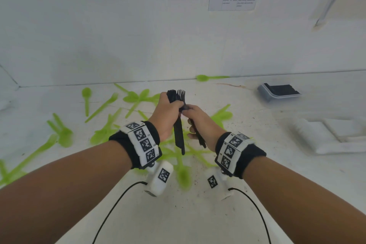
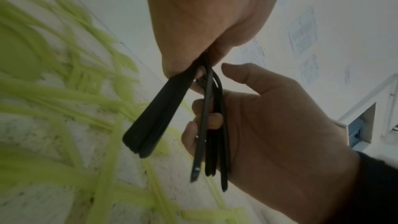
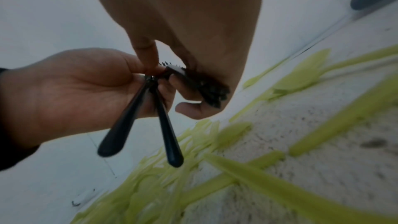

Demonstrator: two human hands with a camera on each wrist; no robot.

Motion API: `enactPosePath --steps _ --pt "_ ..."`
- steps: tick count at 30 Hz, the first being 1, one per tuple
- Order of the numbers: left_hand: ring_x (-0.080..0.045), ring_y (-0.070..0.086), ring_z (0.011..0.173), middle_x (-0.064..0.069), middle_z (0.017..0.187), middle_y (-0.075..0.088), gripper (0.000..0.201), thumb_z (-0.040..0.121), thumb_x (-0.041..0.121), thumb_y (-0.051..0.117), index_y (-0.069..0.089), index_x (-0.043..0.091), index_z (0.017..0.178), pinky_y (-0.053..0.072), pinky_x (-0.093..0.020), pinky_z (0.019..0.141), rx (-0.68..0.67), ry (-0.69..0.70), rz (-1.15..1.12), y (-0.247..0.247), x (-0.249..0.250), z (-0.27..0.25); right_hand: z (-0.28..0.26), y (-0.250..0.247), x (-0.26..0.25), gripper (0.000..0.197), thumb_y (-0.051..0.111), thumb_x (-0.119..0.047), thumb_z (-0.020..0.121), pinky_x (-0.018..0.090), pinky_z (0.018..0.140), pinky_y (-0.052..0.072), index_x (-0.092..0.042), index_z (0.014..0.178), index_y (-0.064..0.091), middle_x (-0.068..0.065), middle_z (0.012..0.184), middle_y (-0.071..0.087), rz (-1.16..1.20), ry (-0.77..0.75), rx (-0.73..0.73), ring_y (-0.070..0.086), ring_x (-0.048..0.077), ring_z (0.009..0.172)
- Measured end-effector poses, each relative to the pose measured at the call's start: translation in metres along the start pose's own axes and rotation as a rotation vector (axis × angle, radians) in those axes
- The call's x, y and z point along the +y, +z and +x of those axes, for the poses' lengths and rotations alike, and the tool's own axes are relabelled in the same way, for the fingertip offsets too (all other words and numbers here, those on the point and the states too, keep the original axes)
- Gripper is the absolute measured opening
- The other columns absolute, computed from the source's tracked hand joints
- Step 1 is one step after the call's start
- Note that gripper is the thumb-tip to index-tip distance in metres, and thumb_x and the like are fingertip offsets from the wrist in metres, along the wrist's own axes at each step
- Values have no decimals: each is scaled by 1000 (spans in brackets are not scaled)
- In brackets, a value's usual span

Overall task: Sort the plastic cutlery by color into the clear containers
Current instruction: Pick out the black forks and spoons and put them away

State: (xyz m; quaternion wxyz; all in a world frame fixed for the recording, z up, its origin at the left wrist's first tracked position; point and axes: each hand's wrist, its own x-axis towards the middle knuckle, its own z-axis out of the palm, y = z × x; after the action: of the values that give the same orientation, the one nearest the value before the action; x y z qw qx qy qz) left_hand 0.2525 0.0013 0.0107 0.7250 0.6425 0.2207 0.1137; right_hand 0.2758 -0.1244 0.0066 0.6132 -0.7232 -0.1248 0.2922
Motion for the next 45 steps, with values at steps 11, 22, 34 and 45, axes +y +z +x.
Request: enactPosePath --steps 11,22,34,45 --pt "-16 49 76 -5 98 55 20 97 13 65 51 15 111 42 -30 67 -46 30 -50 1 3 -1 6 1 5 23 47 -37 106 42 88 58 -21 118 59 -5 77 54 87 -83 128 52 10 69" --pt "-12 50 70 -6 95 63 12 101 12 61 53 13 110 43 -27 66 -95 30 -117 -4 1 0 17 -9 12 28 55 -44 103 40 71 53 -16 104 62 -1 76 56 119 -37 183 53 17 65" --pt "-12 49 68 -1 85 58 9 100 4 60 55 12 103 42 -27 66 -91 22 -84 -6 -3 7 20 -8 9 40 55 -52 99 25 55 41 -14 106 66 -6 73 47 195 -60 244 41 7 53" --pt "-10 46 62 -2 83 56 3 104 11 53 52 11 107 39 -25 58 -53 48 -72 -7 -2 11 21 -15 6 16 62 -31 101 25 52 40 -21 107 72 -5 82 69 104 -146 283 48 5 55"
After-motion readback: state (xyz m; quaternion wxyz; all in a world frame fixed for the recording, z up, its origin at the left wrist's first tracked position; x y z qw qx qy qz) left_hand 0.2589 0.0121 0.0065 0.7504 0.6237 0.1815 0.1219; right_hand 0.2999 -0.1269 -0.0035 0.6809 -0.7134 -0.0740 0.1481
